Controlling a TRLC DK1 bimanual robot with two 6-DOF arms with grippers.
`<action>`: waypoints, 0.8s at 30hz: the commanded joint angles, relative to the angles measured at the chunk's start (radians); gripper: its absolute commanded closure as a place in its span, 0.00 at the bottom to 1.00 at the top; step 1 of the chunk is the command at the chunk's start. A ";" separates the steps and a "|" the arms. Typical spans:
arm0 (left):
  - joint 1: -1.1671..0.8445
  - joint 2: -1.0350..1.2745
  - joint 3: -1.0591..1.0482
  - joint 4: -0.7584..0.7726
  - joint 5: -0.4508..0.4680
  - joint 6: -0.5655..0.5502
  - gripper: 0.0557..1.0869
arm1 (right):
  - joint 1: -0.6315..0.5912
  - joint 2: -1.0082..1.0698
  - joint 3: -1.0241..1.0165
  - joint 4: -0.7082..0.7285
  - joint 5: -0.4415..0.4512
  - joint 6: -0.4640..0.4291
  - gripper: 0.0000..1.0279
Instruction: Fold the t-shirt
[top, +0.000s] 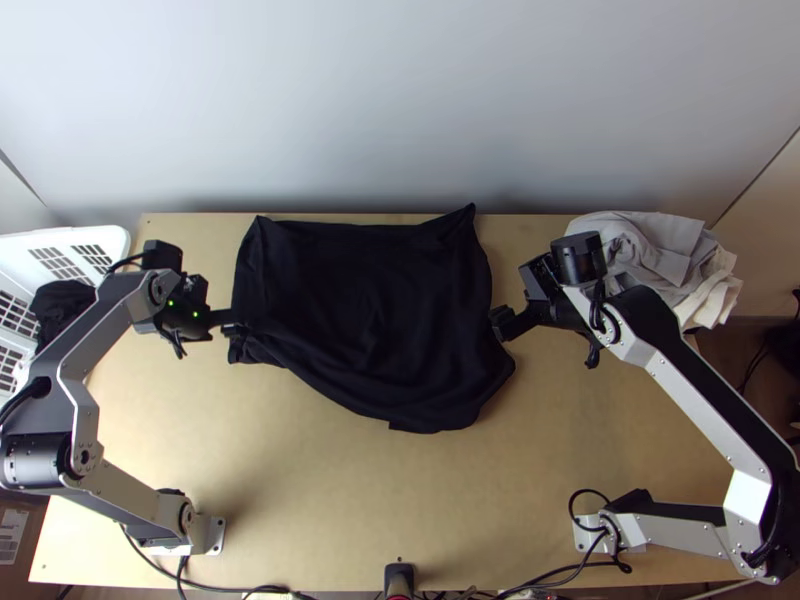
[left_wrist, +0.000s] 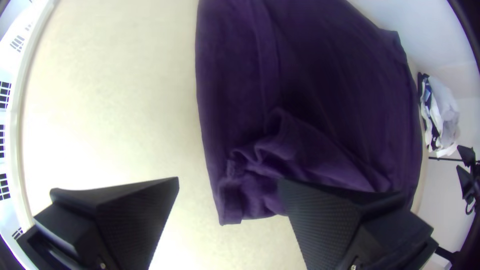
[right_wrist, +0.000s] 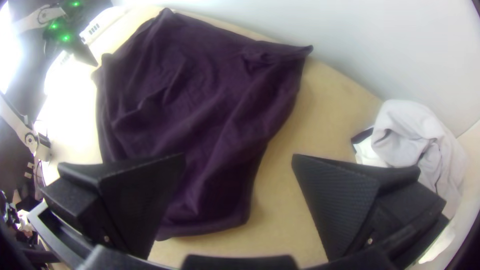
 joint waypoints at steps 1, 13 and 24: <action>0.002 -0.042 -0.093 0.073 0.002 0.064 0.11 | 0.001 -0.004 0.001 -0.003 -0.001 0.000 0.04; -0.028 -0.005 -0.090 0.125 0.002 0.074 0.39 | -0.001 -0.015 0.001 -0.011 -0.001 0.000 0.04; -0.029 0.015 -0.113 0.160 0.002 0.066 0.66 | -0.002 -0.015 0.000 -0.014 -0.001 0.000 0.04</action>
